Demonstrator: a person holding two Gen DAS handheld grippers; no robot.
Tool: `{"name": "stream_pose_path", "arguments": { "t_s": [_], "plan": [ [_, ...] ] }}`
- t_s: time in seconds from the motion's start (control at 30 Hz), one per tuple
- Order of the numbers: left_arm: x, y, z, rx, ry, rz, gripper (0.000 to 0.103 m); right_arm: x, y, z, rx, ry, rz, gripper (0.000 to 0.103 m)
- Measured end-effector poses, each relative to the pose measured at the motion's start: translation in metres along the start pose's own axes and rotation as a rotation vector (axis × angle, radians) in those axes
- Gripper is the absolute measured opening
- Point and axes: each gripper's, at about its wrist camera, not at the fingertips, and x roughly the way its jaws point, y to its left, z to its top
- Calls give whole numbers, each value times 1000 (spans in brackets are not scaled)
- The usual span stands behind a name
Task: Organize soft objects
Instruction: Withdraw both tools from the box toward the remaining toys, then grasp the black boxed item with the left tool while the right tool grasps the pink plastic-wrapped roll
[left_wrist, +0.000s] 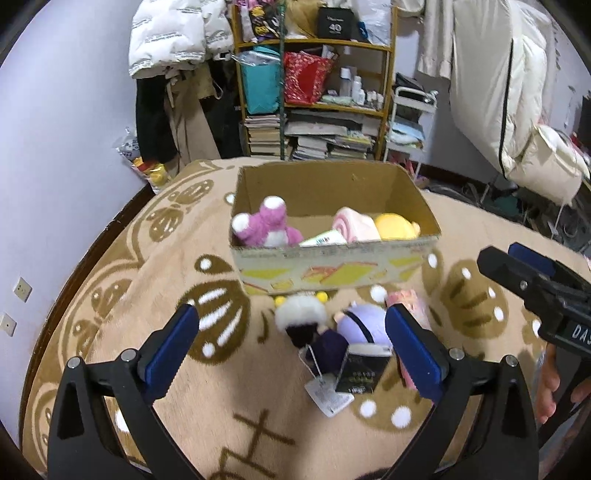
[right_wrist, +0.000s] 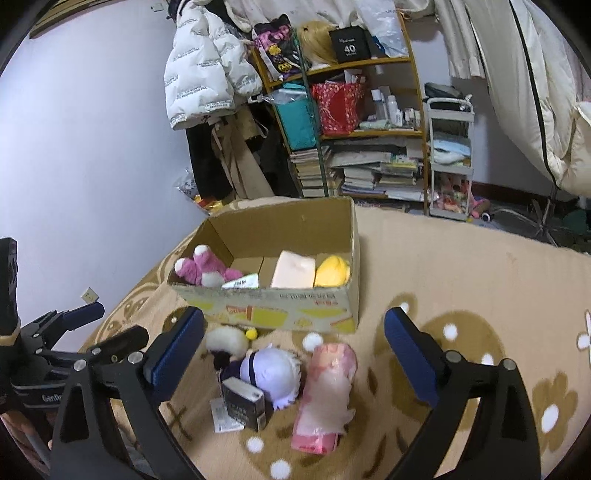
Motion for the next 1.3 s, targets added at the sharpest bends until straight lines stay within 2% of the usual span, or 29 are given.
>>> {"name": "stream_pose_path", "arguments": {
  "t_s": [0.33, 0.67, 0.93, 1.3],
  "plan": [
    [12, -15, -10, 41, 46, 2, 100, 4, -11, -8, 42, 54, -31, 102],
    [47, -24, -17, 40, 123, -14, 100, 37, -27, -19, 99, 168, -54, 102],
    [59, -37, -17, 73, 105, -61, 100, 63, -37, -25, 155, 238, -65, 101],
    [87, -53, -26, 128, 196, -72, 100, 94, -45, -30, 181, 311, -87, 101]
  ]
}}
